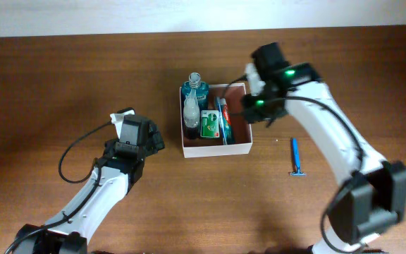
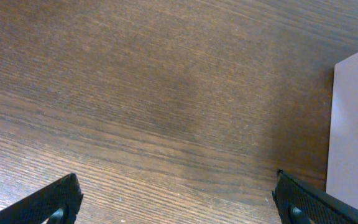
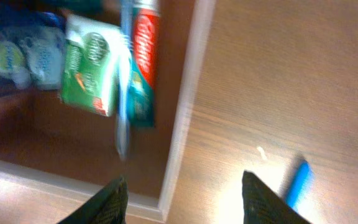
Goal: Pack container
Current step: 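Release the toothbrush and move the right gripper down to the blue razor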
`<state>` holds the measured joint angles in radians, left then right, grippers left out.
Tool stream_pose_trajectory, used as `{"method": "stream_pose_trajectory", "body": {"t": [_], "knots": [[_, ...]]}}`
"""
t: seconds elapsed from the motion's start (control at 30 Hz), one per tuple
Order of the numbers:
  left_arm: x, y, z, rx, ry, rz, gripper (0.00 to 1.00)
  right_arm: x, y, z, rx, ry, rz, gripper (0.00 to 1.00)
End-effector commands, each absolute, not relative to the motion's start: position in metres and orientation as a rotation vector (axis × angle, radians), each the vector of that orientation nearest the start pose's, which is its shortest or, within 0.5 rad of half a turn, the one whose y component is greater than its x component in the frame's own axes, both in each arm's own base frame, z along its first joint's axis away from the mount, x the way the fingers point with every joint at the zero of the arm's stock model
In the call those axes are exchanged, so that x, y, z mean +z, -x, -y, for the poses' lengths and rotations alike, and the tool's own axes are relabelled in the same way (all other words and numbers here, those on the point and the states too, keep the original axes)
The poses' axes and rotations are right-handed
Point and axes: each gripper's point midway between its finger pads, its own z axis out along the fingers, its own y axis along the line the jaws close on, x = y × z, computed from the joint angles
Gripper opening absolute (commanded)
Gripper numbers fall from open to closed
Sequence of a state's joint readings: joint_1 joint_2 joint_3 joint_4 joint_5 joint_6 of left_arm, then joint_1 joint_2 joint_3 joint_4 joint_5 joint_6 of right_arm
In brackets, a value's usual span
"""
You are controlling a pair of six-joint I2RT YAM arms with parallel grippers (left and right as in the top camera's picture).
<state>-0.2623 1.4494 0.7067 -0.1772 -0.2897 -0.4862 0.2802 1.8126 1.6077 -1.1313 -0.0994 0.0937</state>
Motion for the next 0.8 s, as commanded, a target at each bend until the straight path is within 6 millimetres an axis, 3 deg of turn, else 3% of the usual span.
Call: {"method": "stream_pose_trajectory", "body": {"t": [0.0, 0.17, 0.33, 0.47, 0.6, 0.77], "knots": [[0.065, -0.355, 0.04, 0.062, 0.377, -2.404, 0.99, 0.162, -0.36, -0.092, 0.156, 0.197, -2.923, 0.52], [0.065, -0.355, 0.04, 0.062, 0.377, -2.404, 0.99, 0.148, -0.342, -0.056, 0.113, 0.066, -3.035, 0.52], [0.065, -0.355, 0.04, 0.062, 0.377, -2.404, 0.99, 0.108, -0.325, -0.024, 0.087, -0.093, -3.115, 0.52], [0.065, -0.355, 0.04, 0.062, 0.377, -2.404, 0.99, 0.074, -0.31, -0.01, 0.085, -0.185, -3.154, 0.52], [0.065, -0.355, 0.04, 0.062, 0.377, -2.405, 0.99, 0.048, -0.303, -0.006, 0.055, -0.171, -3.155, 0.56], [0.065, -0.355, 0.04, 0.062, 0.377, -2.404, 0.99, 0.03, -0.302, 0.001, -0.02, -0.158, -3.131, 0.56]]}}
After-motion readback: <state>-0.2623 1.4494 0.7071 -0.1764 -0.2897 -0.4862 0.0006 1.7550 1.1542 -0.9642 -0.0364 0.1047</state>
